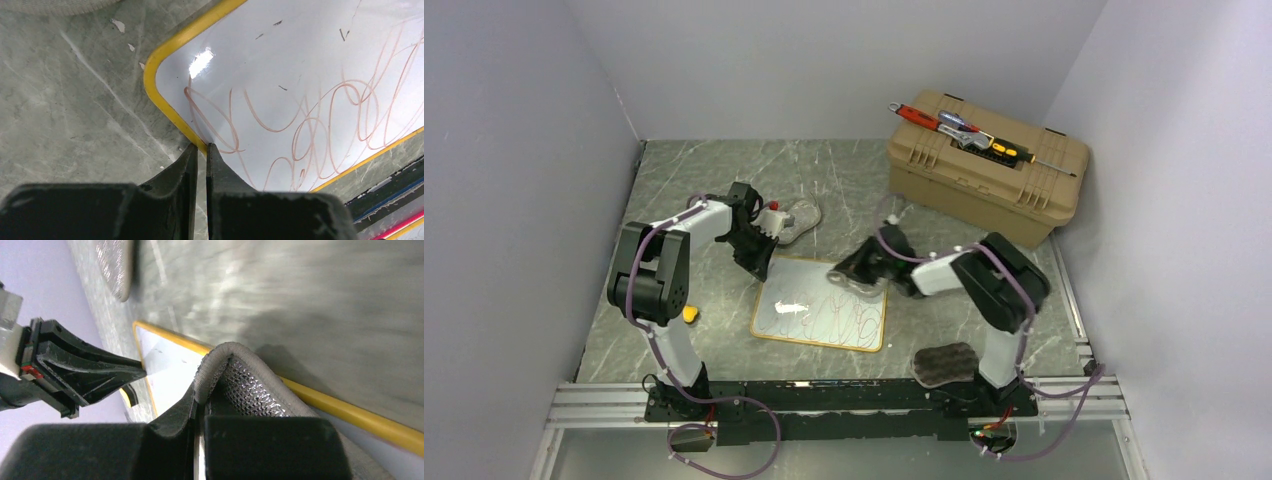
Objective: Erase the whiteboard
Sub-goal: Erase the whiteboard at the center of the board.
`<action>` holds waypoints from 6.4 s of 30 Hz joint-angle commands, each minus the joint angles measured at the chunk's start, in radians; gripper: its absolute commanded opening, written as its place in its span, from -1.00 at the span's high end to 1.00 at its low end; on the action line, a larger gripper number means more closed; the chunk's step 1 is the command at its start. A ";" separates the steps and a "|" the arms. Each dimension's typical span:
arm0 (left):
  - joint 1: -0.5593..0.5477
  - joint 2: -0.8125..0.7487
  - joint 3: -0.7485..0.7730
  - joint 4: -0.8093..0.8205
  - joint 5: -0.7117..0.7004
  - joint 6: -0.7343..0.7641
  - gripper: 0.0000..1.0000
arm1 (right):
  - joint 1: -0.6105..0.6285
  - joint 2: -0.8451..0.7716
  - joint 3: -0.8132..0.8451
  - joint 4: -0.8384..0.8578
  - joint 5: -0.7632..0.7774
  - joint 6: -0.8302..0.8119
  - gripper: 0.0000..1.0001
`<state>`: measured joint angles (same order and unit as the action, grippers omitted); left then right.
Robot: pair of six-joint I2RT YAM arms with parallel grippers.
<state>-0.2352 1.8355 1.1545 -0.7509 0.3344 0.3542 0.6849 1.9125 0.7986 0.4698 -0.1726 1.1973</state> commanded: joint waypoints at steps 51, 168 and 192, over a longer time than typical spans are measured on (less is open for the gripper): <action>0.023 0.076 -0.060 0.073 -0.077 0.101 0.95 | 0.216 -0.134 -0.289 -0.329 -0.013 -0.197 1.00; 0.010 0.024 -0.079 0.053 -0.041 0.089 0.95 | -0.015 -0.247 -0.299 -0.577 0.105 -0.290 1.00; 0.009 0.025 -0.080 0.047 -0.042 0.077 0.95 | 0.114 -0.472 -0.453 -0.607 0.028 -0.188 1.00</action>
<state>-0.2173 1.8145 1.1309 -0.7288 0.3683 0.3790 0.7700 1.4094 0.4404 0.1345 -0.2050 1.0302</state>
